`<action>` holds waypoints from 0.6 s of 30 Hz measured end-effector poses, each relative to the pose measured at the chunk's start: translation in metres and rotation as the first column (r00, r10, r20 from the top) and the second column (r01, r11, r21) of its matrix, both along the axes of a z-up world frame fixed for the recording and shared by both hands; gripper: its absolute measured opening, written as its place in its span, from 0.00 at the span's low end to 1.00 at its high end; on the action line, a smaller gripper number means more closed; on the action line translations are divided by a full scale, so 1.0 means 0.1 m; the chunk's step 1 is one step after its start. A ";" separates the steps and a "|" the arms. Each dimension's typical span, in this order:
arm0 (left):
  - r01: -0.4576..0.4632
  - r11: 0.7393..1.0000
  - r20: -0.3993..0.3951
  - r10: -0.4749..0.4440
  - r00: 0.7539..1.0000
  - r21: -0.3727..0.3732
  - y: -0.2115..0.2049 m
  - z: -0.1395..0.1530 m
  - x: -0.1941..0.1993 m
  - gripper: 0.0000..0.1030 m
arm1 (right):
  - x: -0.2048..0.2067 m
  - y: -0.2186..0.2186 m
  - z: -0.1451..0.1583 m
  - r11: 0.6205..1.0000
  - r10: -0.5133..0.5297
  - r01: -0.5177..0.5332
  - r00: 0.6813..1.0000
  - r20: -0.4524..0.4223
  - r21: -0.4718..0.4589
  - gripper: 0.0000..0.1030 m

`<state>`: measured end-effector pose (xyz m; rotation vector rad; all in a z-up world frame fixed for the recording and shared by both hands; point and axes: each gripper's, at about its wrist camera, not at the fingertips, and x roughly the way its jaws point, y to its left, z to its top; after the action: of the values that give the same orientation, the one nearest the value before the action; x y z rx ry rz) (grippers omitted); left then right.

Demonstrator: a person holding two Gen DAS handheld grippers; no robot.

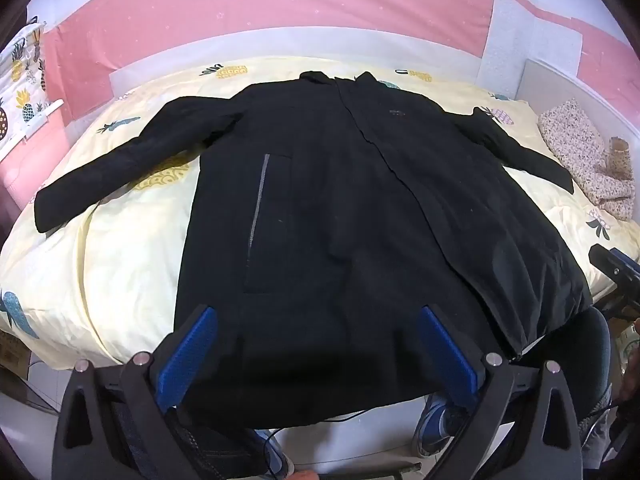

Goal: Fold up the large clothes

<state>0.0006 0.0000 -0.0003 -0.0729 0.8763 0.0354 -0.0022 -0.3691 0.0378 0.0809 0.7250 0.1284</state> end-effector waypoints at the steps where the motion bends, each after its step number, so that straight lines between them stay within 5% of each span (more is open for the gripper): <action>1: -0.001 1.000 0.001 0.001 1.000 0.002 0.00 0.00 0.00 0.98 | 0.00 0.00 0.00 1.000 0.000 0.000 1.000 0.001 0.000 0.89; 18: 0.000 1.000 0.028 0.000 1.000 0.019 -0.04 0.00 -0.04 0.98 | 0.01 0.01 -0.02 1.000 -0.006 0.006 1.000 -0.007 -0.012 0.89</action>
<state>-0.0032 -0.0045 0.0002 -0.0556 0.8478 0.0426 -0.0015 -0.3683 0.0353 0.0719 0.7319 0.1183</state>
